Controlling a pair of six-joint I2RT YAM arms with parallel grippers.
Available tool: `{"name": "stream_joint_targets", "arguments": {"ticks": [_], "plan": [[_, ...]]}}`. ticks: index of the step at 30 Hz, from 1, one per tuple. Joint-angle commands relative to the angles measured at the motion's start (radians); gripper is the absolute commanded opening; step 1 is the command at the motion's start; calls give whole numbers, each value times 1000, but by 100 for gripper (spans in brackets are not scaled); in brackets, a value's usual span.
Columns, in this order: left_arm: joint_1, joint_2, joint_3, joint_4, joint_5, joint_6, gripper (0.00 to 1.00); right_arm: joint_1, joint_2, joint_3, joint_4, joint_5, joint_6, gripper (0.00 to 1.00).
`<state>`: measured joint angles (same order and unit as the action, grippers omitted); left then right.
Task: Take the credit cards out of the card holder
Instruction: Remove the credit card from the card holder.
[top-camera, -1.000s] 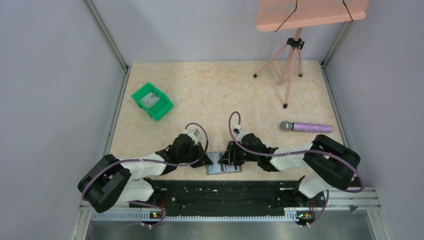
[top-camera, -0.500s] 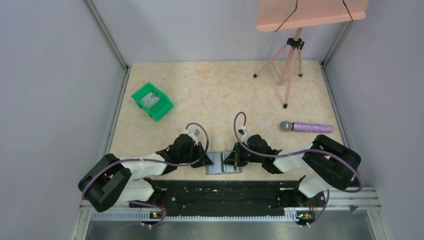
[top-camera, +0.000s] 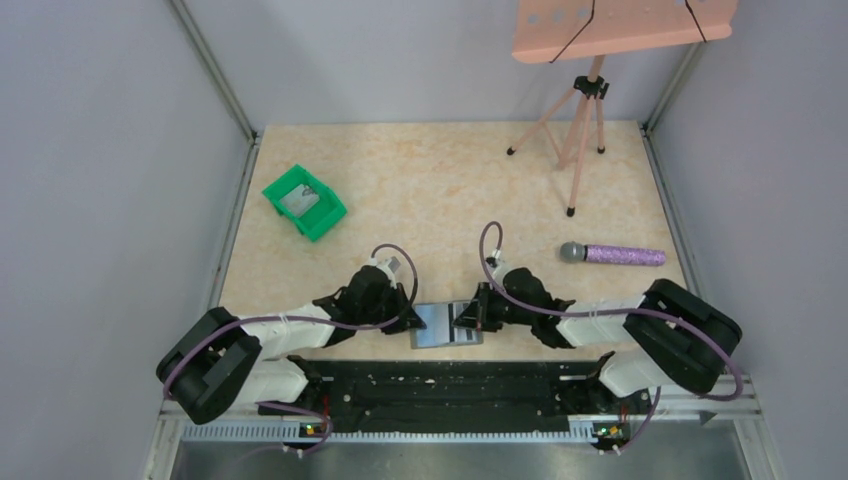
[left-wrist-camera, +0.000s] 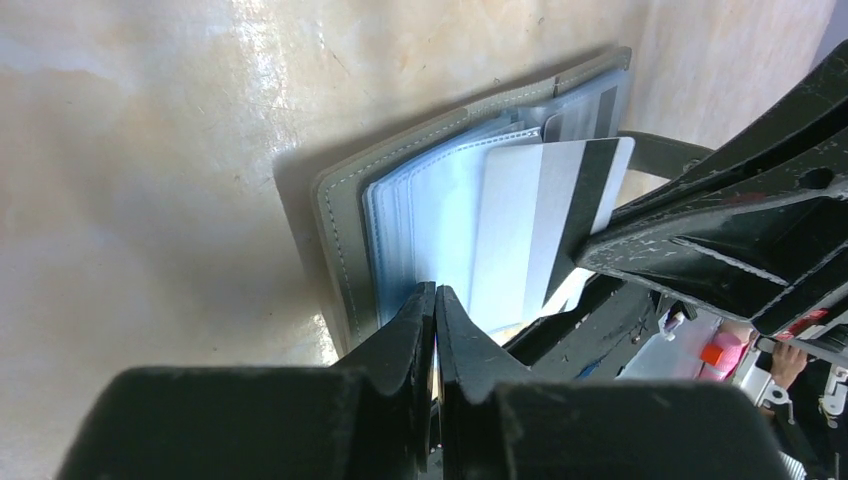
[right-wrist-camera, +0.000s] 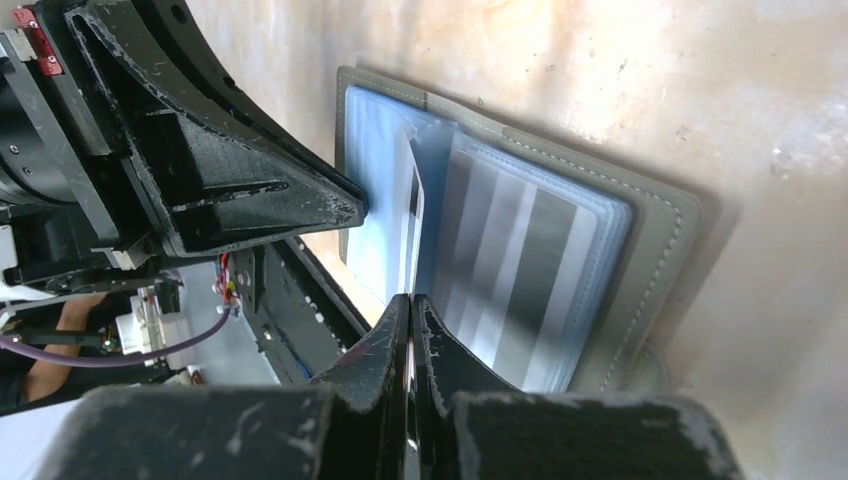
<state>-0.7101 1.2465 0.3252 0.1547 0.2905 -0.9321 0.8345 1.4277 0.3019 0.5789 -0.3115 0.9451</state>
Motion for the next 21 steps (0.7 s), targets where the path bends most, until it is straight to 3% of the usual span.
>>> {"name": "stream_joint_targets", "arguments": {"ticks": [1, 8, 16, 21], "plan": [[1, 2, 12, -90, -77, 44, 10, -24, -96, 5, -116, 21, -8, 0], [0, -40, 89, -148, -69, 79, 18, -47, -230, 33, -292, 53, -12, 0], [1, -89, 194, -233, -61, 152, 36, -53, -264, 61, -335, 55, 6, 0], [1, -133, 230, -231, -53, 240, 42, -59, -282, 74, -344, 54, 61, 0]]}}
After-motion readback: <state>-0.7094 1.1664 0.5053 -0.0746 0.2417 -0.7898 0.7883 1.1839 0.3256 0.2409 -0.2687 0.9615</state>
